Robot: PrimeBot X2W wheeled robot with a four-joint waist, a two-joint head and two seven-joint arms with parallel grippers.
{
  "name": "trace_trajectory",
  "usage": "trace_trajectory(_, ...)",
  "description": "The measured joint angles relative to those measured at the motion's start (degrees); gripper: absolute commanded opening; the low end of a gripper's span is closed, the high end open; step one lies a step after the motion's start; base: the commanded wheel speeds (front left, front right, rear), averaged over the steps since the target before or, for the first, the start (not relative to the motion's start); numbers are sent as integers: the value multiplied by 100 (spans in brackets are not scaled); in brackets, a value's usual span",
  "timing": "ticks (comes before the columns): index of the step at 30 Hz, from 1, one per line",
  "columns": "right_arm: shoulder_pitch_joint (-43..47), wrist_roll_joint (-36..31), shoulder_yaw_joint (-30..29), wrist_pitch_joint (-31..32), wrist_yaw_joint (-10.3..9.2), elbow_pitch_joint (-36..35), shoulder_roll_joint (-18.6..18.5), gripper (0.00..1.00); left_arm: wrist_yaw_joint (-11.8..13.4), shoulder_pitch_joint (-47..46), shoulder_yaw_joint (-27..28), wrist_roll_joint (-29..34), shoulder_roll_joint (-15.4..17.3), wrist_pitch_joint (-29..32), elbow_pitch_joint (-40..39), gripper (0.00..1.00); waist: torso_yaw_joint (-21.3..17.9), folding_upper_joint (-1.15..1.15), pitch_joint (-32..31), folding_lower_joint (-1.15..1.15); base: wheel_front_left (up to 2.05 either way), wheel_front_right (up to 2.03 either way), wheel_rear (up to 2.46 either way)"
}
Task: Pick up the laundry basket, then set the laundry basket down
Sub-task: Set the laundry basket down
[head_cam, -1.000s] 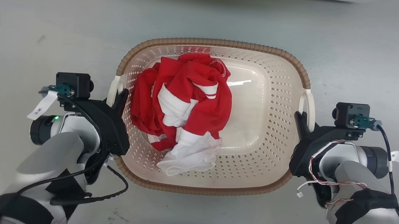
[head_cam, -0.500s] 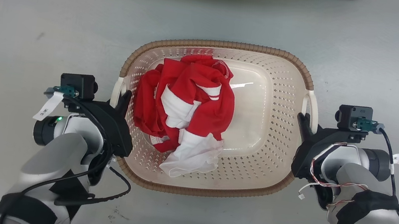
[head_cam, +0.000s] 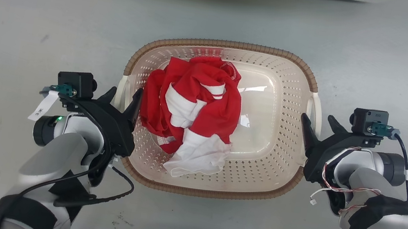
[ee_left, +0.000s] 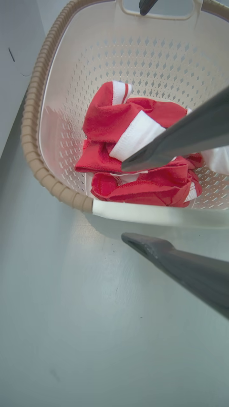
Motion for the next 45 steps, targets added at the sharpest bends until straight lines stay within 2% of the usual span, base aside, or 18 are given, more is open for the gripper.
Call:
trace_trajectory(13,119,-65,189,-454,53,-15,-112,100,0,101,-53,-11,156,-339,-13,100,21,0,-432,0,0,0,0)
trace_trajectory(31,722,8,-32,-755,91,-277,-123,100,0,626,-231,437,485,-504,-371,100,-59,0,-1597,0,0,0,0)
trace_trajectory(40,1009,43,-181,-759,31,-614,-177,100,261,980,29,609,670,-505,-957,100,-87,-1,-2171,0,0,0,0)
trace_trajectory(45,1181,35,-307,-760,-102,-956,-224,100,466,1205,160,831,793,-505,-1434,100,-106,0,-2453,0,0,0,0)
